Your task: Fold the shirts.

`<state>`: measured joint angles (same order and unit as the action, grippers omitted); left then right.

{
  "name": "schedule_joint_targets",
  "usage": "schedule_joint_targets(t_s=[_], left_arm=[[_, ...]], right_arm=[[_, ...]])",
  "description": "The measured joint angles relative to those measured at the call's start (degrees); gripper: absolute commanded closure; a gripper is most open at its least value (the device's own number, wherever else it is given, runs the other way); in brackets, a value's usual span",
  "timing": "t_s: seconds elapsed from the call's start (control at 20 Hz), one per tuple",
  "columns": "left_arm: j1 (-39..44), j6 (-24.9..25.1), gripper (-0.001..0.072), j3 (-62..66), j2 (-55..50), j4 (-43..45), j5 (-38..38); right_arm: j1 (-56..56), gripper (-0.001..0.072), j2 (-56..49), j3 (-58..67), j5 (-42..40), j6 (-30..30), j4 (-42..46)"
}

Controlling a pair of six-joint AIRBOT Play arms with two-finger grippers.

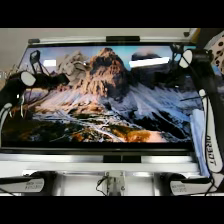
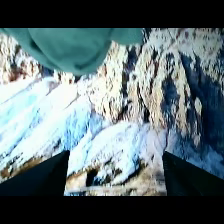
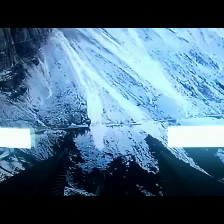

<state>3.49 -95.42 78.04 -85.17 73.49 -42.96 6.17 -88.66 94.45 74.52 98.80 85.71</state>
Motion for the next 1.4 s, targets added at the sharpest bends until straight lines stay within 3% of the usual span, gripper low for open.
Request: schedule_joint_targets(t_s=[0.3, 0.5, 0.55, 0.6, 0.65, 0.75, 0.8, 0.85, 0.9, 1.05, 1.1, 1.2, 1.4], left_arm=[[-3.1, -1.9, -0.0005, 25.4, -23.6, 0.2, -8.5], [-2.9, -2.3, -0.0001, 33.3, -32.4, 0.0, -11.4], [-2.8, -2.3, 0.0144, 34.2, -33.7, 0.0, -11.5], [-2.7, -2.4, 0.0442, 34.7, -34.6, 0.0, -11.5], [-2.7, -2.4, 0.0664, 35.3, -35.3, 0.0, -11.4], [-2.8, -2.4, 0.0674, 36.3, -35.9, -0.6, -11.2], [-2.9, -2.4, 0.0674, 36.8, -35.8, -1.5, -11.3], [-3.1, -2.4, 0.0675, 37.4, -35.3, -2.5, -11.3], [-3.1, -1.7, 0.0675, 37.9, -34.1, -3.5, -11.1], [-2.5, 3.7, 0.0675, 38.7, -26.6, -5.4, -10.9], [-1.8, 6.0, 0.0675, 38.8, -23.1, -5.9, -11.3], [0.4, 10.1, 0.0675, 38.9, -14.7, -6.3, -13.5], [8.2, 13.4, 0.0675, 37.0, 1.5, -7.1, -18.3]], right_arm=[[0.0, 0.0041, -2.4, 0.0, 1.4, -3.3, -7.1], [0.0, 0.0041, -2.8, 0.0, 2.1, -5.0, -9.8], [0.0, 0.0041, -2.8, 0.0, 2.3, -5.2, -10.2], [0.0, 0.0041, -2.9, 0.0, 2.6, -5.5, -10.6], [0.0, 0.0041, -2.9, 0.0, 2.6, -5.6, -10.9], [0.0, 0.0066, -2.9, 0.0, 3.0, -5.9, -11.5], [0.0, 0.0151, -2.9, 0.0, 3.5, -6.1, -11.7], [0.0, 0.0281, -2.9, 0.0, 4.1, -6.5, -11.8], [0.0, 0.0297, -2.9, 0.0, 4.7, -7.0, -11.9], [0.0, 0.0294, -1.4, 0.1, 7.4, -9.1, -12.0], [0.0, 0.0261, -0.1, 0.1, 8.5, -9.8, -11.9], [0.0, 0.0117, 3.4, 0.1, 10.3, -11.0, -11.6], [0.0, 0.0117, 14.3, 0.1, 13.9, -12.0, -9.1]])
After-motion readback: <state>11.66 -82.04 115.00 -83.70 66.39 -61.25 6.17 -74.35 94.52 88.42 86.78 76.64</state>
